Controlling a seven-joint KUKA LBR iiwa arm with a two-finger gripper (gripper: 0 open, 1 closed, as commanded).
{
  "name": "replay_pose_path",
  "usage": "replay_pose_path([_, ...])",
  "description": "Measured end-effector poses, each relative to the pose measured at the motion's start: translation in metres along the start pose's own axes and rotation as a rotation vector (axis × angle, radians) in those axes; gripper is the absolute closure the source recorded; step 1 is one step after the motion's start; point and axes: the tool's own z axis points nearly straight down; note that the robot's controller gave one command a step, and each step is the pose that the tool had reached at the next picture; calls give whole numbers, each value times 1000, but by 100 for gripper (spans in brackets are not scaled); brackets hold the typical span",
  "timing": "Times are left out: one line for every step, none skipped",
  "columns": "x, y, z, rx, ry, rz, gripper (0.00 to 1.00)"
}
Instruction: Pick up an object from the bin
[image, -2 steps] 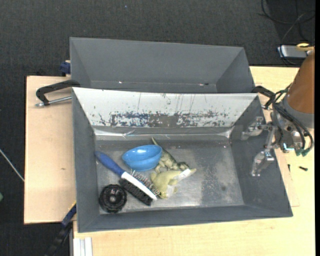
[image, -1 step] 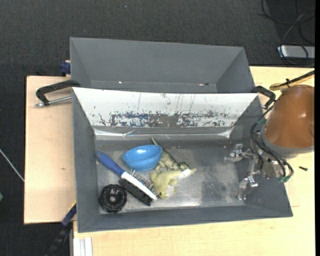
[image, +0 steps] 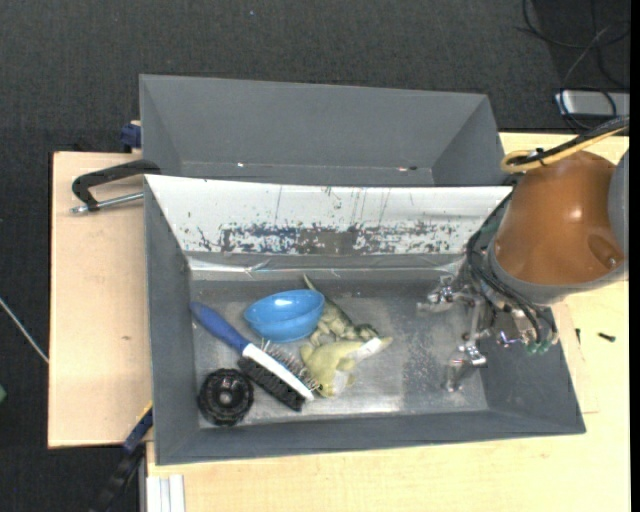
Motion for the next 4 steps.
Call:
replay_pose_path([-70,19,96,1,2,367,0])
replay_pose_path([-79,94,95,3,-3,579,0])
replay_pose_path([-82,92,93,3,-12,578,100])
replay_pose_path([-85,91,-2,1,-4,578,100])
